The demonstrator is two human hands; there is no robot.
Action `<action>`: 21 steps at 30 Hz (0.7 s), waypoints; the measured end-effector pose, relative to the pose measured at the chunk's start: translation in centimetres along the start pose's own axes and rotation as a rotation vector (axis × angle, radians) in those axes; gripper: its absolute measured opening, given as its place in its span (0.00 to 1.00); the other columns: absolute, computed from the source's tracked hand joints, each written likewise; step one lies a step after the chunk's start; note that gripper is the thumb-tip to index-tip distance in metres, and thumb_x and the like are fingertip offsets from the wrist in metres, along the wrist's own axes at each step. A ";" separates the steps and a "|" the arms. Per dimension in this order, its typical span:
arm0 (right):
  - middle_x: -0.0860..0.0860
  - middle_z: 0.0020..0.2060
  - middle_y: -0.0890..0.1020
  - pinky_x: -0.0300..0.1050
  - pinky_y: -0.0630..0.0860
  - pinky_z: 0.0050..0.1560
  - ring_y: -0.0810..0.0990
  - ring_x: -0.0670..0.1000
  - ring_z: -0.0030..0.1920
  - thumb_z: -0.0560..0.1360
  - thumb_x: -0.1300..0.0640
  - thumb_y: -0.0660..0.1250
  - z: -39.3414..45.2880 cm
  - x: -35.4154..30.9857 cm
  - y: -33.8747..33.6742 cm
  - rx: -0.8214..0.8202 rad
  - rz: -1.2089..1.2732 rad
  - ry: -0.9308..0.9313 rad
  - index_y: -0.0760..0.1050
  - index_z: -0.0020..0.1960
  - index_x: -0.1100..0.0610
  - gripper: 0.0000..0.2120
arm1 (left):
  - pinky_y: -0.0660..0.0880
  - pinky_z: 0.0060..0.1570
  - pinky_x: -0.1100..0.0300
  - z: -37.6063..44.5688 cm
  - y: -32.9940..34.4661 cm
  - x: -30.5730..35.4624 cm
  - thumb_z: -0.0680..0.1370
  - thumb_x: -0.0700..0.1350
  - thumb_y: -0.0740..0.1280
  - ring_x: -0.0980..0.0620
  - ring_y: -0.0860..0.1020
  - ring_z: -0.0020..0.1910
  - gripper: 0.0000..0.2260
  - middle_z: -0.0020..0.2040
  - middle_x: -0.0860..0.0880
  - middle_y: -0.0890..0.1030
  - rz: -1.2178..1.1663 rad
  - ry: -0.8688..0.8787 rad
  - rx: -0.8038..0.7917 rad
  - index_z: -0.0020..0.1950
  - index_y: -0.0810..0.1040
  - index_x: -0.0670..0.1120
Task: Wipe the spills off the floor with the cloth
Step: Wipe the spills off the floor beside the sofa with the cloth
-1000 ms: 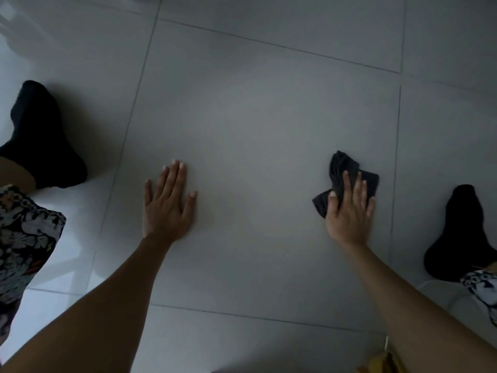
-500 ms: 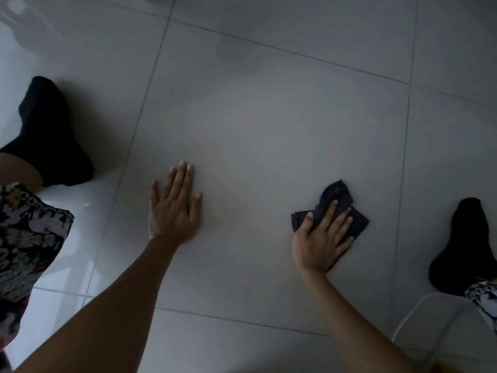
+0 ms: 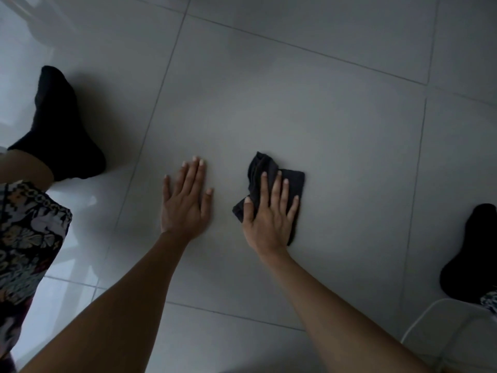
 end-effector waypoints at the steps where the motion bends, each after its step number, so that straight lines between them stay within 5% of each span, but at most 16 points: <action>1: 0.54 0.77 0.58 0.60 0.48 0.74 0.55 0.55 0.77 0.79 0.41 0.51 0.0 -0.5 0.1 -0.010 -0.011 -0.045 0.56 0.78 0.51 0.30 | 0.47 0.74 0.47 0.0 0.1 0.0 0.80 0.55 0.47 0.56 0.48 0.77 0.27 0.78 0.52 0.52 0.003 0.000 -0.006 0.79 0.50 0.50; 8: 0.53 0.78 0.54 0.58 0.46 0.75 0.53 0.53 0.78 0.79 0.38 0.50 -0.7 -1.8 0.7 -0.123 -0.061 -0.341 0.52 0.79 0.50 0.32 | 0.41 0.74 0.48 0.3 0.6 -0.4 0.80 0.57 0.42 0.57 0.42 0.76 0.27 0.77 0.55 0.43 -0.005 -0.001 -0.082 0.78 0.46 0.50; 14: 0.52 0.79 0.48 0.57 0.39 0.75 0.45 0.53 0.78 0.74 0.30 0.49 -0.9 -1.8 0.4 -0.234 -0.071 -0.405 0.47 0.79 0.49 0.40 | 0.38 0.73 0.47 0.4 0.6 -0.4 0.77 0.60 0.37 0.56 0.37 0.75 0.30 0.75 0.55 0.36 -0.025 0.026 -0.174 0.76 0.35 0.49; 17: 0.50 0.79 0.42 0.54 0.34 0.74 0.39 0.51 0.78 0.71 0.27 0.46 -0.8 -1.5 -0.3 -0.330 -0.085 -0.438 0.41 0.79 0.46 0.42 | 0.41 0.74 0.46 0.5 0.0 0.0 0.80 0.59 0.42 0.54 0.38 0.76 0.29 0.77 0.52 0.38 -0.011 0.038 -0.233 0.77 0.37 0.48; 21: 0.52 0.79 0.48 0.54 0.48 0.76 0.49 0.53 0.78 0.78 0.35 0.51 0.2 -1.1 -2.3 -0.395 0.039 -0.494 0.49 0.79 0.46 0.33 | 0.50 0.73 0.46 0.8 -1.3 0.7 0.82 0.48 0.53 0.48 0.45 0.78 0.28 0.79 0.48 0.45 -0.046 0.002 -0.274 0.79 0.45 0.45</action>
Point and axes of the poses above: each hand's wrist, its own z-axis towards the middle knuckle, its own y-axis out of the palm, x = y × z, the point moved 7 cm from there along z, towards the middle knuckle
